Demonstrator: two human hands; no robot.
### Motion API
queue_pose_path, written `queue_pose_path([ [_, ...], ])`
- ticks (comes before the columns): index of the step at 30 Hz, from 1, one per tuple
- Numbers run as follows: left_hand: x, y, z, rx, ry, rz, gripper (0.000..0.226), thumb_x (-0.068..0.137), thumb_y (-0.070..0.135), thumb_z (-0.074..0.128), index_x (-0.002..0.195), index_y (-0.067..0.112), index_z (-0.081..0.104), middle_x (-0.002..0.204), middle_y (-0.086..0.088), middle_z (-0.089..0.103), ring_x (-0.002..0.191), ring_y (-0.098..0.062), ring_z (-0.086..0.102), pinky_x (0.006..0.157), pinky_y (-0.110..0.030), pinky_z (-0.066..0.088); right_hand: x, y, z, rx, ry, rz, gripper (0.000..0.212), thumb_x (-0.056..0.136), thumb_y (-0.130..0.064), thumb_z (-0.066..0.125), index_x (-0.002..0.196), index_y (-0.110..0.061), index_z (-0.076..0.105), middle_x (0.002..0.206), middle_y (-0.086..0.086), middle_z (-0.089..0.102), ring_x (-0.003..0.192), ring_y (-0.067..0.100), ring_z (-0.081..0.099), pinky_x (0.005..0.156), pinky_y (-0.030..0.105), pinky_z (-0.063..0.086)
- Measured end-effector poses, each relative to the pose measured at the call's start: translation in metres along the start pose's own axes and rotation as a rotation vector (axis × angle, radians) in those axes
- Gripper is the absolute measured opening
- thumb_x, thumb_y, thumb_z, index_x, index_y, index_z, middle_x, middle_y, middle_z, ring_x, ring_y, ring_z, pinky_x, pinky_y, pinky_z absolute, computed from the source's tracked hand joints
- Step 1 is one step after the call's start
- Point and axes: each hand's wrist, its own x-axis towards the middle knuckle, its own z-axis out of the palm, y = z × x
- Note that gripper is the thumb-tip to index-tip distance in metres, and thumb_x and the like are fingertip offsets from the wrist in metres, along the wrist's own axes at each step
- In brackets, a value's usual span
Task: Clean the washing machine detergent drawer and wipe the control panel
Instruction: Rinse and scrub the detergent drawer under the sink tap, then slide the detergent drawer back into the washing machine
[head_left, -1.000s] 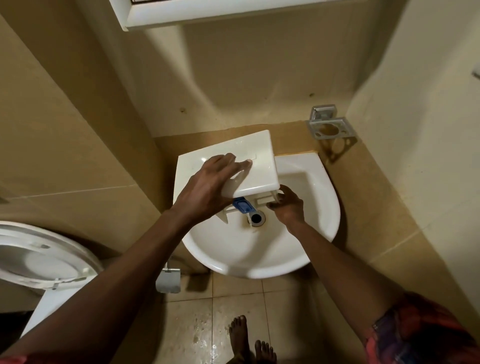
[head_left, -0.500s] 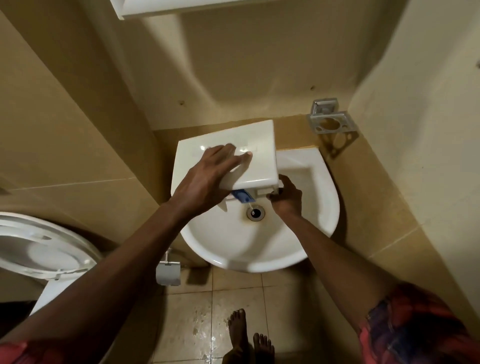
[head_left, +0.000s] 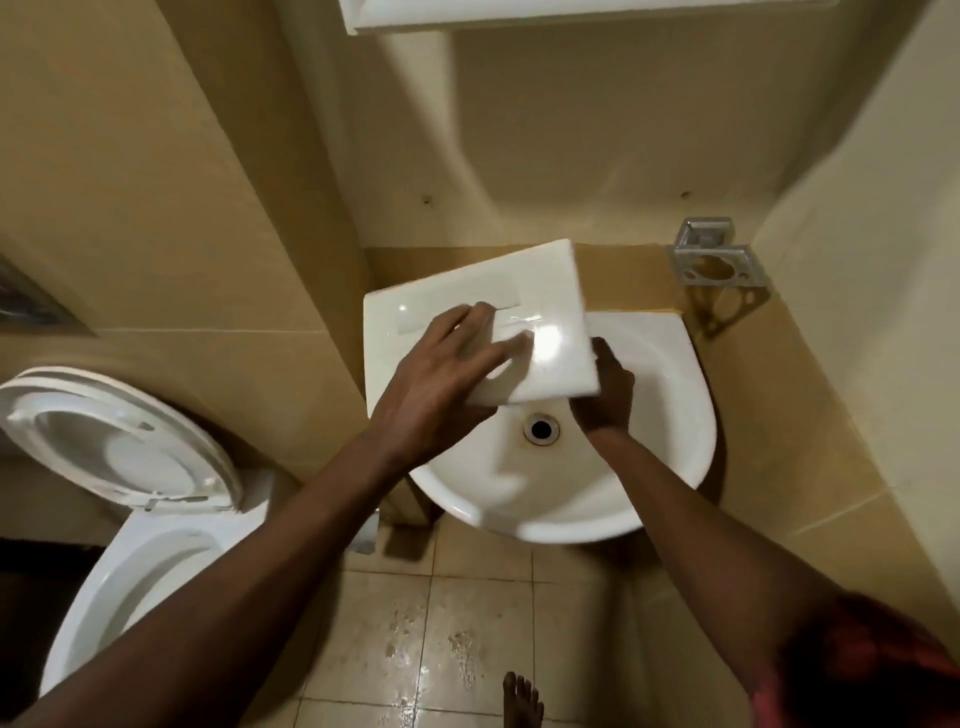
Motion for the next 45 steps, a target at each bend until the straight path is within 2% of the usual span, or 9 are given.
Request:
queue_pose_path([
  [6, -0.018, -0.004, -0.002, -0.033, -0.047, -0.039, 0.074, 0.069, 0.014, 0.081, 0.134, 0.020, 0.044, 0.130, -0.017, 0.050, 0.116, -0.032, 0.043, 0.069, -0.042, 0.057, -0.014, 0.002, 0.000, -0.111, -0.059, 0.079, 0.034, 0.081, -0.014, 0.063, 0.114, -0.020, 0.059, 0.097, 0.013, 0.071, 0.092, 0.038, 0.064, 0.067, 0.027, 0.037],
  [10, -0.031, 0.006, -0.024, -0.008, 0.016, -0.028, 0.058, 0.074, 0.025, 0.074, 0.129, 0.014, 0.057, 0.132, -0.019, 0.050, 0.119, -0.031, 0.040, 0.079, -0.038, 0.050, -0.025, -0.027, 0.005, -0.151, -0.100, 0.075, 0.034, 0.084, -0.020, 0.063, 0.118, -0.017, 0.058, 0.102, 0.014, 0.069, 0.097, 0.038, 0.062, 0.071, 0.032, 0.043],
  [13, -0.070, 0.000, -0.045, -0.118, 0.099, -0.179, 0.056, 0.079, 0.047, 0.059, 0.126, 0.016, 0.056, 0.130, -0.017, 0.052, 0.119, -0.028, 0.040, 0.086, -0.040, 0.048, -0.040, -0.052, 0.019, -0.157, -0.249, 0.101, 0.035, 0.082, -0.020, 0.063, 0.115, -0.030, 0.058, 0.105, 0.009, 0.070, 0.100, 0.032, 0.061, 0.070, 0.028, 0.040],
  [21, -0.252, -0.018, -0.112, -0.284, 0.346, -0.783, 0.056, 0.074, 0.024, 0.083, 0.121, 0.022, 0.053, 0.121, 0.002, 0.060, 0.108, -0.015, 0.052, 0.079, -0.029, 0.041, -0.146, -0.141, 0.089, -0.191, -0.695, -0.059, 0.066, 0.080, -0.019, 0.070, 0.141, -0.025, 0.045, 0.134, 0.003, 0.057, 0.121, 0.026, 0.053, 0.092, 0.029, 0.045],
  [27, -0.422, -0.024, -0.162, -0.363, 0.775, -1.483, 0.068, 0.073, 0.027, 0.085, 0.130, 0.026, 0.048, 0.113, 0.001, 0.063, 0.104, -0.023, 0.062, 0.087, -0.038, 0.053, -0.281, -0.213, 0.176, 0.036, -0.852, 0.071, 0.104, 0.075, -0.040, 0.079, 0.155, -0.019, 0.015, 0.154, 0.006, 0.034, 0.138, 0.027, 0.039, 0.109, 0.036, 0.037],
  [32, -0.524, -0.011, -0.211, -0.423, 1.231, -1.852, 0.077, 0.066, 0.031, 0.087, 0.129, 0.028, 0.042, 0.126, 0.001, 0.056, 0.108, -0.025, 0.059, 0.096, -0.048, 0.053, -0.395, -0.273, 0.230, 0.148, -1.071, 0.068, 0.109, 0.064, -0.066, 0.075, 0.151, -0.022, 0.026, 0.148, 0.002, 0.041, 0.135, 0.025, 0.043, 0.108, 0.040, 0.039],
  [36, -0.580, -0.001, -0.238, -0.472, 1.523, -1.981, 0.083, 0.056, 0.042, 0.084, 0.122, 0.034, 0.034, 0.127, -0.008, 0.052, 0.106, -0.030, 0.060, 0.091, -0.054, 0.055, -0.477, -0.317, 0.253, 0.078, -1.318, 0.118, 0.105, 0.071, -0.074, 0.063, 0.153, -0.031, 0.013, 0.156, 0.001, 0.029, 0.137, 0.030, 0.037, 0.103, 0.052, 0.042],
  [40, -0.619, 0.006, -0.258, -0.480, 1.811, -2.004, 0.080, 0.074, 0.021, 0.079, 0.136, 0.032, 0.029, 0.131, -0.013, 0.048, 0.104, -0.032, 0.059, 0.088, -0.058, 0.055, -0.539, -0.345, 0.279, 0.058, -1.505, 0.179, 0.116, 0.061, -0.087, 0.055, 0.153, -0.033, 0.010, 0.160, 0.003, 0.021, 0.140, 0.036, 0.032, 0.105, 0.055, 0.038],
  [45, -0.654, 0.000, -0.287, -0.549, 2.081, -1.932, 0.076, 0.080, 0.012, 0.076, 0.138, 0.022, 0.027, 0.121, -0.010, 0.050, 0.101, -0.030, 0.059, 0.086, -0.063, 0.053, -0.600, -0.375, 0.317, 0.085, -1.789, 0.265, 0.085, 0.072, -0.084, 0.049, 0.139, -0.035, 0.035, 0.135, 0.007, 0.051, 0.112, 0.032, 0.056, 0.084, 0.051, 0.053],
])
